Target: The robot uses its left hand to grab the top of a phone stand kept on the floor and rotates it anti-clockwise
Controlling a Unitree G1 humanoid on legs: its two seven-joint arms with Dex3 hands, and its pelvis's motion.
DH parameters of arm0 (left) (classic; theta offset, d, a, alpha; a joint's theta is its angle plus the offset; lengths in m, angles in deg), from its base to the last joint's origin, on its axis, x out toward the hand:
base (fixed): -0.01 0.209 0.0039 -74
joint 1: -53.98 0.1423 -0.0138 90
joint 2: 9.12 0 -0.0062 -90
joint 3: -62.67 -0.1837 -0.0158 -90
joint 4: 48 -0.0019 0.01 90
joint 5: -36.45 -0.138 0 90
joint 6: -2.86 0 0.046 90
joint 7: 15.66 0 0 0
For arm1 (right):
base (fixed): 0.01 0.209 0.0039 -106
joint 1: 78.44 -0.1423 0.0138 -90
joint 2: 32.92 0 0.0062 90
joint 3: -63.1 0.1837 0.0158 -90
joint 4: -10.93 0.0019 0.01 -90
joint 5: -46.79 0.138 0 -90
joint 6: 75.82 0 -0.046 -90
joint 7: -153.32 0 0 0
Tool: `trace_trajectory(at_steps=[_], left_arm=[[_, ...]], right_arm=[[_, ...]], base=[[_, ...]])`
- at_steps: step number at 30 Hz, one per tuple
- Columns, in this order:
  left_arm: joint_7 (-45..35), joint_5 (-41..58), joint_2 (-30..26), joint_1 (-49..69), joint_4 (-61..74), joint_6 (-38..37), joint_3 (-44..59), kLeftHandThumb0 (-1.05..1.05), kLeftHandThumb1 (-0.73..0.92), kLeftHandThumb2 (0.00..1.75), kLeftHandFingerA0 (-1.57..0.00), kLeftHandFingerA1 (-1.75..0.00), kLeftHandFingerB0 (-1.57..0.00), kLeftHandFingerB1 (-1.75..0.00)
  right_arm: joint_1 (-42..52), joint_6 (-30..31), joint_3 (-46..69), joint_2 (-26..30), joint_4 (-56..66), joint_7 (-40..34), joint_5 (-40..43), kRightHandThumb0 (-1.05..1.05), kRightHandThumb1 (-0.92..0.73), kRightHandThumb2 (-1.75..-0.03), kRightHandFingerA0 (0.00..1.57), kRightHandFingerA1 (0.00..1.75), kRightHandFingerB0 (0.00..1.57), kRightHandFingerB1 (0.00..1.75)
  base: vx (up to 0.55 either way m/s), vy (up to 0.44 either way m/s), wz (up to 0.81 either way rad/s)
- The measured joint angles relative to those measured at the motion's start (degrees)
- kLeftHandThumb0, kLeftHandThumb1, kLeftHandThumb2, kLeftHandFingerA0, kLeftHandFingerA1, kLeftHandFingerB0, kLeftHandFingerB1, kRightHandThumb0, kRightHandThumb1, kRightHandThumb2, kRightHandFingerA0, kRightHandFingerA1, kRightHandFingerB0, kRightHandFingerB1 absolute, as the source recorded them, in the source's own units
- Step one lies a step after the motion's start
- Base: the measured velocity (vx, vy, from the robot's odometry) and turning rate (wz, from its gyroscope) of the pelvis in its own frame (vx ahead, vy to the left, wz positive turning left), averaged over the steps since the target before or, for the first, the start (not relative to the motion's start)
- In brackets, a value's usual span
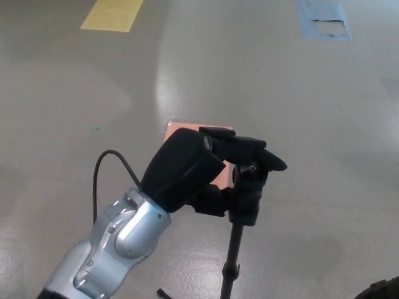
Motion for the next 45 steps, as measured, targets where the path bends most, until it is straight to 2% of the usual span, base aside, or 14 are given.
trace_trajectory(at_steps=[2,3,5,12,19,22,27,28,31,32,35,36,38,45], left_arm=[[-0.8,1.1,0.5,0.1,0.2,0.5,0.2,-0.16,0.72,0.62,-1.03,-0.55,-0.88,-0.53],[-1.3,1.8,0.8,0.2,0.3,0.8,0.4,-0.14,0.74,0.62,-1.04,-0.57,-0.88,-0.55],[-2.6,3.3,1.4,0.3,0.7,1.8,0.8,-0.14,0.75,0.62,-1.03,-0.60,-0.88,-0.56],[-5.8,7.4,3.5,0.4,1.9,5.9,2.0,-0.11,0.74,0.62,-0.89,-0.52,-0.85,-0.56],[-8.6,11.3,5.3,0.4,3.5,10.8,3.1,-0.04,0.69,0.60,-0.78,-0.50,-0.82,-0.56],[-9.9,13.1,5.9,0.4,4.3,13.0,3.7,-0.05,0.68,0.60,-0.81,-0.50,-0.82,-0.55],[-11.4,15.2,6.8,0.4,5.1,16.0,4.4,-0.05,0.66,0.59,-0.84,-0.50,-0.82,-0.54],[-11.6,15.7,7.0,0.4,5.3,16.6,4.6,-0.06,0.66,0.59,-0.84,-0.50,-0.80,-0.53],[-12.5,17.0,7.4,0.4,5.9,18.5,5.0,-0.08,0.66,0.59,-0.85,-0.51,-0.80,-0.53],[-13.1,17.9,7.6,0.4,6.2,19.7,5.4,-0.09,0.66,0.59,-0.85,-0.51,-0.80,-0.52],[-13.8,19.2,7.9,0.4,6.6,21.4,6.1,-0.10,0.66,0.59,-0.84,-0.51,-0.79,-0.52],[-14.0,19.7,8.0,0.4,6.7,22.0,6.3,-0.11,0.66,0.59,-0.84,-0.51,-0.79,-0.51],[-14.5,20.7,8.4,0.4,7.1,23.4,6.7,-0.12,0.66,0.59,-0.82,-0.51,-0.79,-0.51],[-15.9,23.8,9.7,0.4,8.1,28.0,8.4,-0.12,0.65,0.59,-0.82,-0.50,-0.78,-0.51]], right_arm=[[0.0,0.0,0.0,0.0,0.0,0.0,0.0,-0.54,-0.68,-0.94,0.50,0.59,0.28,0.47],[0.0,0.0,0.0,0.0,0.0,0.0,0.0,-0.49,-0.82,-0.65,0.55,0.46,0.33,0.32],[0.0,0.0,0.0,0.0,0.0,0.0,0.0,-0.55,-0.68,-0.94,0.50,0.58,0.27,0.46],[0.0,0.0,-0.1,0.0,0.0,0.0,0.0,-0.50,-0.82,-0.65,0.53,0.46,0.33,0.33],[0.0,0.0,-0.1,0.0,0.0,0.0,0.0,-0.55,-0.69,-0.95,0.50,0.58,0.28,0.47],[0.0,0.0,-0.1,0.0,0.0,0.0,0.0,-0.51,-0.83,-0.65,0.56,0.46,0.33,0.32],[0.0,0.0,-0.1,0.0,0.1,0.0,0.0,-0.50,-0.82,-0.65,0.54,0.46,0.34,0.33],[0.0,0.0,-0.1,0.0,0.1,0.0,0.0,-0.55,-0.68,-0.95,0.51,0.59,0.28,0.47],[0.0,0.0,-0.1,0.0,0.1,0.0,0.0,-0.57,-0.70,-0.95,0.51,0.58,0.27,0.46],[0.0,0.0,-0.1,0.0,0.1,0.0,0.0,-0.55,-0.76,-0.68,0.55,0.47,0.31,0.34],[0.0,0.0,-0.1,0.0,0.1,0.0,0.0,-0.56,-0.69,-0.94,0.50,0.57,0.28,0.46],[0.0,0.0,-0.1,0.0,0.1,0.0,0.0,-0.50,-0.83,-0.65,0.56,0.44,0.32,0.32],[0.0,0.0,-0.1,0.0,0.1,0.0,0.0,-0.50,-0.83,-0.65,0.55,0.45,0.33,0.32],[0.0,0.0,-0.1,0.0,0.1,0.0,0.0,-0.55,-0.69,-0.94,0.49,0.59,0.27,0.47]], base=[[0.00,0.000,0.00],[0.00,0.000,0.00],[0.00,0.000,0.00],[0.00,0.000,0.00],[0.00,0.000,0.00],[0.00,0.000,0.00],[0.00,0.000,0.00],[0.00,0.000,0.00],[0.00,0.000,0.00],[0.00,0.000,0.00],[0.00,0.000,0.00],[0.00,0.000,0.00],[0.00,0.000,0.00],[0.00,0.000,0.00]])
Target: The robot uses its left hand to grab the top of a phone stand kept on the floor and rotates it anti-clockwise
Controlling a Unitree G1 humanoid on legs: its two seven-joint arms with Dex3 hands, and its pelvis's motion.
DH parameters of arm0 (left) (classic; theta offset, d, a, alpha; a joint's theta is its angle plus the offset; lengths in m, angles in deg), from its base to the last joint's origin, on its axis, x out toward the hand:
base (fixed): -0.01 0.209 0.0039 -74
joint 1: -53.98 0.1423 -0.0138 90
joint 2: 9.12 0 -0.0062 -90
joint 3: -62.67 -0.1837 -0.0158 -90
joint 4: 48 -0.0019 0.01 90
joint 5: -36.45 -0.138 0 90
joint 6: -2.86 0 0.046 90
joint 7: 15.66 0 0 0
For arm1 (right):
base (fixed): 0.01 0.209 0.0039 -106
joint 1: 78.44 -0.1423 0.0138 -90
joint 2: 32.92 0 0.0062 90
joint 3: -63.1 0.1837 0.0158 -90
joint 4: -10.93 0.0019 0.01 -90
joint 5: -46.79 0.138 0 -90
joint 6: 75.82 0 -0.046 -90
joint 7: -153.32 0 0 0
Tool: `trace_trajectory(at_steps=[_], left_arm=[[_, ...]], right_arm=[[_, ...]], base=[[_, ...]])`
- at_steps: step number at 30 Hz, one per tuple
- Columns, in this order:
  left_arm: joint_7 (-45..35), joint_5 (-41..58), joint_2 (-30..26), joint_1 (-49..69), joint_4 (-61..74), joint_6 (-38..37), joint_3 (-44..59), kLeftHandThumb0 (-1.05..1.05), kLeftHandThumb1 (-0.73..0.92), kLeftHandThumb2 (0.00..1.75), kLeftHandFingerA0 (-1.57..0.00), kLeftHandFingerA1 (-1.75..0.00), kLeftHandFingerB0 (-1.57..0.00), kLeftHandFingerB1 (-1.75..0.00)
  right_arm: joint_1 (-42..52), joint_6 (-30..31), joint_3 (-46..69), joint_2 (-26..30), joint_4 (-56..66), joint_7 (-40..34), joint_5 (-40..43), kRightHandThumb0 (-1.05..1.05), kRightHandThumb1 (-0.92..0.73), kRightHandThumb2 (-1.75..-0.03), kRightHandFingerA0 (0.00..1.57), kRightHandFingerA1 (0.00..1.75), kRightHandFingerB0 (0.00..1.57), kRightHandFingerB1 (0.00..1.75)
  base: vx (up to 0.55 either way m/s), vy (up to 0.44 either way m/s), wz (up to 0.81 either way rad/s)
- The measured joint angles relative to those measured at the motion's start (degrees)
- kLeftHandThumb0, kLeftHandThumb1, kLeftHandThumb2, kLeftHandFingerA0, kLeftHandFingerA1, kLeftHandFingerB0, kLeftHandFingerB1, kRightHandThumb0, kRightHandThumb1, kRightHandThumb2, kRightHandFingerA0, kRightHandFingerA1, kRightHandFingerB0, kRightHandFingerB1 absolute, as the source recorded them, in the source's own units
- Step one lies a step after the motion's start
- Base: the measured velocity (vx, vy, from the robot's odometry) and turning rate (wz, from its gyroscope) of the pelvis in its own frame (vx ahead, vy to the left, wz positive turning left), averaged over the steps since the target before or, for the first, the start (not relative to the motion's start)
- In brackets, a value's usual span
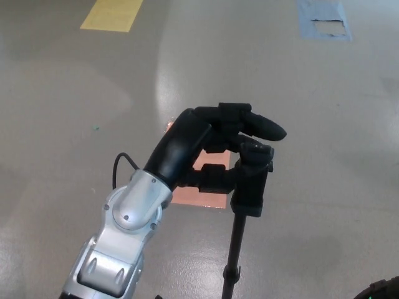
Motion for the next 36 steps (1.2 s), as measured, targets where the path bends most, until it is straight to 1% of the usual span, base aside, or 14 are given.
trace_trajectory(at_steps=[6,8,9,11,14,16,18,19,22,23,26,28,34,36], left_arm=[[-1.1,2.7,0.7,0.0,0.9,4.0,1.3,-0.11,0.65,0.59,-0.81,-0.50,-0.78,-0.51],[-1.3,3.4,1.0,0.0,1.1,5.2,1.9,-0.12,0.64,0.59,-0.81,-0.50,-0.78,-0.51],[-1.4,3.8,1.2,0.0,1.2,5.9,2.1,-0.14,0.63,0.58,-0.82,-0.50,-0.78,-0.51],[-1.7,4.7,1.6,-0.1,1.4,7.4,2.7,-0.14,0.62,0.58,-0.82,-0.50,-0.78,-0.51],[-1.8,5.7,2.0,-0.2,1.7,9.2,3.3,-0.14,0.62,0.58,-0.82,-0.50,-0.78,-0.51],[-2.0,6.6,2.3,-0.3,2.0,10.8,3.9,-0.14,0.62,0.58,-0.84,-0.51,-0.78,-0.51],[-2.0,7.2,2.5,-0.3,2.2,11.7,4.3,-0.14,0.61,0.58,-0.85,-0.51,-0.79,-0.51],[-2.0,7.2,2.5,-0.3,2.2,11.7,4.3,-0.14,0.62,0.58,-0.85,-0.53,-0.78,-0.52],[-2.1,8.8,3.1,-0.7,2.4,14.6,5.4,-0.14,0.63,0.58,-0.84,-0.54,-0.78,-0.52],[-2.1,9.0,3.2,-0.8,2.4,15.0,5.5,-0.14,0.62,0.58,-0.82,-0.56,-0.76,-0.53],[-2.1,9.9,3.7,-1.0,2.5,16.5,6.1,-0.17,0.61,0.58,-0.82,-0.55,-0.78,-0.52],[-2.1,10.9,4.1,-1.4,2.5,18.6,7.1,-0.16,0.61,0.57,-0.82,-0.55,-0.79,-0.53],[-2.1,12.6,4.6,-2.2,2.5,22.3,8.6,-0.16,0.63,0.58,-0.81,-0.55,-0.78,-0.53],[-2.1,13.2,4.8,-2.7,2.4,24.1,9.3,-0.16,0.63,0.57,-0.79,-0.54,-0.77,-0.52]], right_arm=[[0.0,0.0,0.0,0.0,0.0,0.0,0.0,-0.50,-0.83,-0.65,0.53,0.46,0.33,0.33],[0.0,0.0,0.0,0.0,0.0,0.0,0.0,-0.50,-0.83,-0.65,0.53,0.46,0.33,0.33],[0.0,0.0,0.0,0.0,0.0,0.0,0.0,-0.55,-0.69,-0.95,0.50,0.59,0.27,0.46],[0.0,0.0,0.0,0.0,0.0,0.0,0.0,-0.53,-0.77,-0.68,0.55,0.48,0.31,0.34],[0.0,0.0,0.0,0.0,0.0,0.0,0.0,-0.56,-0.70,-0.95,0.52,0.59,0.27,0.46],[0.0,0.0,0.0,0.0,0.0,0.0,0.0,-0.51,-0.83,-0.65,0.60,0.47,0.34,0.33],[0.0,0.0,0.0,0.0,0.0,0.0,0.0,-0.56,-0.69,-0.94,0.52,0.59,0.29,0.47],[0.0,0.0,0.0,0.0,0.0,0.0,0.0,-0.50,-0.82,-0.65,0.58,0.46,0.35,0.33],[-0.1,0.0,0.0,0.0,0.0,0.0,0.0,-0.50,-0.83,-0.65,0.57,0.46,0.35,0.33],[-0.1,0.0,0.0,0.0,0.0,0.0,0.0,-0.55,-0.68,-0.95,0.51,0.59,0.30,0.47],[-0.3,0.0,0.0,0.0,0.1,0.0,0.0,-0.52,-0.83,-0.65,0.56,0.46,0.35,0.33],[-0.4,0.0,0.0,0.0,0.1,0.0,0.0,-0.56,-0.69,-0.94,0.51,0.58,0.30,0.47],[-0.6,0.0,0.0,0.0,0.2,0.0,0.0,-0.54,-0.68,-0.94,0.50,0.58,0.29,0.47],[-0.8,0.0,0.0,0.0,0.2,0.0,0.0,-0.50,-0.83,-0.65,0.55,0.46,0.35,0.33]], base=[[0.00,0.000,0.00],[0.00,0.000,0.00],[0.00,0.000,0.00],[0.00,0.000,0.00],[0.00,0.000,0.00],[0.00,0.000,0.00],[0.00,0.000,0.00],[0.00,0.000,0.00],[0.00,0.000,0.00],[0.00,0.000,0.00],[0.00,0.000,0.00],[0.00,0.000,0.00],[0.00,0.000,0.00],[0.00,0.000,0.00]])
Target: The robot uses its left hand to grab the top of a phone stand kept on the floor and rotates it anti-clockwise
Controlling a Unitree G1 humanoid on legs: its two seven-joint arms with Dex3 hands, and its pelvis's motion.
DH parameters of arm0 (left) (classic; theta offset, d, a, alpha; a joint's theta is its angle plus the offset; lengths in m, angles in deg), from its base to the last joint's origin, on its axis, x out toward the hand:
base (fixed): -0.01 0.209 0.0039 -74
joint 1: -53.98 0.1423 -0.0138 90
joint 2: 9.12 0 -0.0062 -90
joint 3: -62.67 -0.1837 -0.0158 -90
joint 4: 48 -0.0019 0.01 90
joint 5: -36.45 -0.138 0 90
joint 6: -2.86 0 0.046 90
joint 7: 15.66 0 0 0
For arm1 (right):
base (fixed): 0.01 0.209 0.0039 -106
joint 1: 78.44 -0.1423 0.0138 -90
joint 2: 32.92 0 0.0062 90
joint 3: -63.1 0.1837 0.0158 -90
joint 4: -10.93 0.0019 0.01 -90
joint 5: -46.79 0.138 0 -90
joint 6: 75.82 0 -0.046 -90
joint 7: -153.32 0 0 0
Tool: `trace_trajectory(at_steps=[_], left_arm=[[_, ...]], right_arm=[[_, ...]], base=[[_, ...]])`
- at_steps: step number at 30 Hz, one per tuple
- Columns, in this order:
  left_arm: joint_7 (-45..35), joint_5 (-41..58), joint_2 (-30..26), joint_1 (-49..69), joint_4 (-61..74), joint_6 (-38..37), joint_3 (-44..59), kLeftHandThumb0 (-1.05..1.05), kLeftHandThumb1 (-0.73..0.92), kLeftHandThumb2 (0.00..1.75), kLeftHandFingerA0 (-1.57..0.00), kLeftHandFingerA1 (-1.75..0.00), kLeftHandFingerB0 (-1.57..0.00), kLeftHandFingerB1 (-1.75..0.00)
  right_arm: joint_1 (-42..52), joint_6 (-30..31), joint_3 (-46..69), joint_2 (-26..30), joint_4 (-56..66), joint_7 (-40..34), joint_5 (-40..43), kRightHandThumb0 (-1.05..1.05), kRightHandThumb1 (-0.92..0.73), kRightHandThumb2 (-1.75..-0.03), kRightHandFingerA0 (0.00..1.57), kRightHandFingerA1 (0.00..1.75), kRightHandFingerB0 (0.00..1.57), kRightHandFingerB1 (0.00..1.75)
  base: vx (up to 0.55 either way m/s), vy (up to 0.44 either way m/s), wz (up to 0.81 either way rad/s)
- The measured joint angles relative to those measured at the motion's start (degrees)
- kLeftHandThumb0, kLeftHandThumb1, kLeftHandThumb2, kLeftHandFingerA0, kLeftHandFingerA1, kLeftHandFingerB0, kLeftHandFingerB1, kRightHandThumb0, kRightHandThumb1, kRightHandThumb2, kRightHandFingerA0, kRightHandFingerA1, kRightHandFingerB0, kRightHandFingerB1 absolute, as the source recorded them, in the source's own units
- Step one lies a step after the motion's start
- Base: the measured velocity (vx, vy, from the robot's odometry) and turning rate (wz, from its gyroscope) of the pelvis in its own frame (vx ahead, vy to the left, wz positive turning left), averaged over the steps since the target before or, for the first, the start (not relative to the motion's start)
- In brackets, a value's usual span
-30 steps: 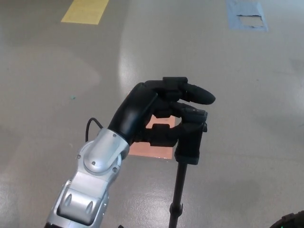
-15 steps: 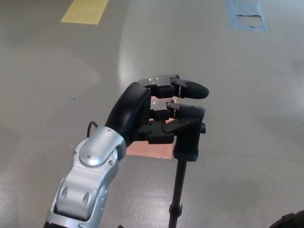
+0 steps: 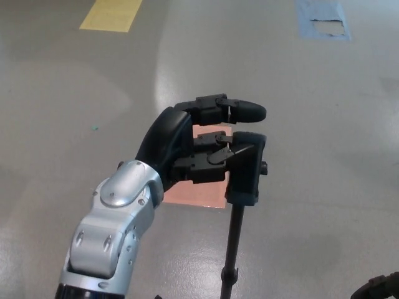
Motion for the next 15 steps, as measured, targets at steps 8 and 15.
trace_trajectory(at_steps=[8,15], left_arm=[[0.0,2.2,0.4,-1.5,0.0,5.6,2.1,-0.15,0.62,0.58,-0.84,-0.54,-0.80,-0.54],[0.0,4.0,0.7,-2.6,0.0,10.0,3.5,-0.15,0.61,0.58,-0.82,-0.55,-0.80,-0.53]], right_arm=[[-0.9,0.0,0.0,0.0,0.2,0.0,0.0,-0.50,-0.83,-0.65,0.54,0.46,0.35,0.33],[-1.6,0.0,0.0,0.0,0.3,0.0,0.0,-0.50,-0.82,-0.65,0.53,0.46,0.34,0.33]], base=[[0.00,0.000,0.00],[0.00,0.000,0.00]])
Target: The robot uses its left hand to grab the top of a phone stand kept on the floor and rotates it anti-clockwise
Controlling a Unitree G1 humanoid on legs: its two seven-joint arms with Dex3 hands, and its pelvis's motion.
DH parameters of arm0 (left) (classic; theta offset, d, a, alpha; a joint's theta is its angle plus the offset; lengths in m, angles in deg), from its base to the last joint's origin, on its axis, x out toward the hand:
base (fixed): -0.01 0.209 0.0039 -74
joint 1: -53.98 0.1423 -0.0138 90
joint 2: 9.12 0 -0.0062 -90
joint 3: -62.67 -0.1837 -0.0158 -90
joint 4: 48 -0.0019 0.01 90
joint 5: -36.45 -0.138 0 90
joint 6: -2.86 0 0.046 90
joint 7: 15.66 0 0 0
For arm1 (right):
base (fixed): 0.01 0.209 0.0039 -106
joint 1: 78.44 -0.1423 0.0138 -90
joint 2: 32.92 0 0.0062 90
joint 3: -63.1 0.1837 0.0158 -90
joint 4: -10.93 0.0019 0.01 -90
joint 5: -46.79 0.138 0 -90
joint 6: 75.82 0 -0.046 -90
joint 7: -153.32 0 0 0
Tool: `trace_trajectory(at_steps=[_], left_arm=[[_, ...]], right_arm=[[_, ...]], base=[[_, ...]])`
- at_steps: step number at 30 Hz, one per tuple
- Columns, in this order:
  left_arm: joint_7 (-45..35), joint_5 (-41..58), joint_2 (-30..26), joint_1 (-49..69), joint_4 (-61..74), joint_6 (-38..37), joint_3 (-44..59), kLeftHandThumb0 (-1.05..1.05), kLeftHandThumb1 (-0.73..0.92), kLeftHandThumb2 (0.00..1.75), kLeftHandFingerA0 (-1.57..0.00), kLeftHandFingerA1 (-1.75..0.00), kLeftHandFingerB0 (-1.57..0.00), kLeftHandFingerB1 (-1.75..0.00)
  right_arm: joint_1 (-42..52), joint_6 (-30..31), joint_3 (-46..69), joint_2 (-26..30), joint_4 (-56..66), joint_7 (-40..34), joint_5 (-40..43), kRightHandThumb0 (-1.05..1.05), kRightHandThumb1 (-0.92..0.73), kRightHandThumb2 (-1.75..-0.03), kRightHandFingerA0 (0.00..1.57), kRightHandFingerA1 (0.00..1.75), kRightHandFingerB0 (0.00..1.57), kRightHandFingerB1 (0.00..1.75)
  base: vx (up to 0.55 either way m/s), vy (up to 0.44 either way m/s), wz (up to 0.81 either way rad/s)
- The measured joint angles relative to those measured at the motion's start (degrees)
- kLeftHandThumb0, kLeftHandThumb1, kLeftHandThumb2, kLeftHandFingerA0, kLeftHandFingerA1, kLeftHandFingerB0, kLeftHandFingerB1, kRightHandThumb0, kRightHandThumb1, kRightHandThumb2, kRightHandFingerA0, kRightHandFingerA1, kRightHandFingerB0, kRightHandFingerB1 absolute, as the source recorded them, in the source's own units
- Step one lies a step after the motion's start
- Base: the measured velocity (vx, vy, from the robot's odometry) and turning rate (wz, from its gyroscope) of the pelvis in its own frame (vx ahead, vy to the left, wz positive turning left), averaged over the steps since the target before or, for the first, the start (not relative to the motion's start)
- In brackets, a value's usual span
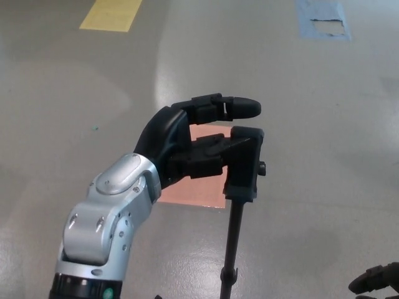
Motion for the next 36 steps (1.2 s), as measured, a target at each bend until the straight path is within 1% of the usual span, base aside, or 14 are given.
trace_trajectory(at_steps=[10,18,23,24,29,30,31,32,33,34,35,36], left_arm=[[0.1,2.0,0.5,-1.6,0.0,6.4,2.3,-0.15,0.62,0.57,-0.83,-0.57,-0.75,-0.53],[0.5,3.4,0.6,-2.8,0.0,11.0,3.7,-0.15,0.64,0.58,-0.85,-0.57,-0.76,-0.53],[0.7,4.1,0.6,-3.5,0.0,13.6,4.2,-0.16,0.64,0.58,-0.88,-0.58,-0.75,-0.53],[0.7,4.3,0.6,-3.7,0.0,14.2,4.4,-0.16,0.65,0.58,-0.88,-0.58,-0.73,-0.52],[1.1,4.9,0.6,-4.4,0.0,16.6,4.9,-0.18,0.66,0.58,-0.88,-0.58,-0.74,-0.53],[1.2,5.1,0.6,-4.6,0.0,17.3,4.9,-0.16,0.66,0.58,-0.87,-0.59,-0.72,-0.53],[1.2,5.3,0.6,-4.7,0.0,17.7,4.9,-0.16,0.66,0.58,-0.87,-0.59,-0.72,-0.53],[1.2,5.5,0.6,-4.8,0.0,18.0,4.9,-0.16,0.66,0.59,-0.86,-0.59,-0.70,-0.53],[1.3,5.7,0.5,-4.8,0.0,18.3,4.9,-0.16,0.66,0.59,-0.86,-0.59,-0.70,-0.53],[1.3,6.0,0.5,-5.0,0.0,18.9,4.9,-0.15,0.66,0.58,-0.87,-0.60,-0.68,-0.52],[1.3,6.2,0.4,-5.0,0.0,19.2,4.9,-0.15,0.66,0.58,-0.87,-0.60,-0.68,-0.52],[1.3,6.4,0.4,-5.1,0.0,19.6,4.9,-0.15,0.65,0.58,-0.86,-0.60,-0.70,-0.53]], right_arm=[[-0.4,0.0,0.0,0.0,0.0,0.0,0.0,-0.50,-0.83,-0.65,0.55,0.46,0.34,0.33],[-0.8,0.0,0.0,0.0,0.0,0.0,0.0,-0.50,-0.82,-0.65,0.54,0.46,0.34,0.33],[-1.4,0.0,0.0,0.0,0.0,0.0,0.0,-0.51,-0.82,-0.64,0.57,0.46,0.34,0.32],[-1.6,0.0,0.0,0.0,0.0,0.0,0.0,-0.55,-0.68,-0.94,0.49,0.58,0.29,0.47],[-2.0,0.0,0.0,0.0,0.0,0.0,0.0,-0.55,-0.68,-0.94,0.49,0.58,0.29,0.47],[-2.1,0.0,0.0,0.0,0.0,0.0,0.0,-0.50,-0.82,-0.65,0.56,0.47,0.35,0.33],[-2.1,0.1,0.0,0.0,0.0,0.0,0.0,-0.50,-0.82,-0.65,0.56,0.47,0.35,0.33],[-2.2,0.1,0.0,0.0,0.0,0.0,0.0,-0.53,-0.76,-0.67,0.55,0.48,0.33,0.35],[-2.2,0.1,0.0,0.0,0.0,0.0,0.0,-0.53,-0.76,-0.67,0.55,0.48,0.33,0.35],[-2.2,0.1,0.0,0.0,0.0,0.0,0.0,-0.55,-0.69,-0.94,0.49,0.58,0.28,0.47],[-2.2,0.1,0.0,0.0,0.0,0.0,0.0,-0.55,-0.69,-0.94,0.49,0.58,0.28,0.47],[-2.3,0.1,0.0,0.0,0.0,0.0,0.0,-0.50,-0.83,-0.64,0.56,0.46,0.34,0.33]], base=[[0.00,0.000,0.00],[0.00,0.000,0.00],[0.00,0.000,0.00],[0.00,0.000,0.00],[0.00,0.000,0.00],[0.00,0.000,0.00],[0.00,0.000,0.00],[0.00,0.000,0.00],[0.00,0.000,0.00],[0.00,0.000,0.00],[0.00,0.000,0.00],[0.00,0.000,0.00]])
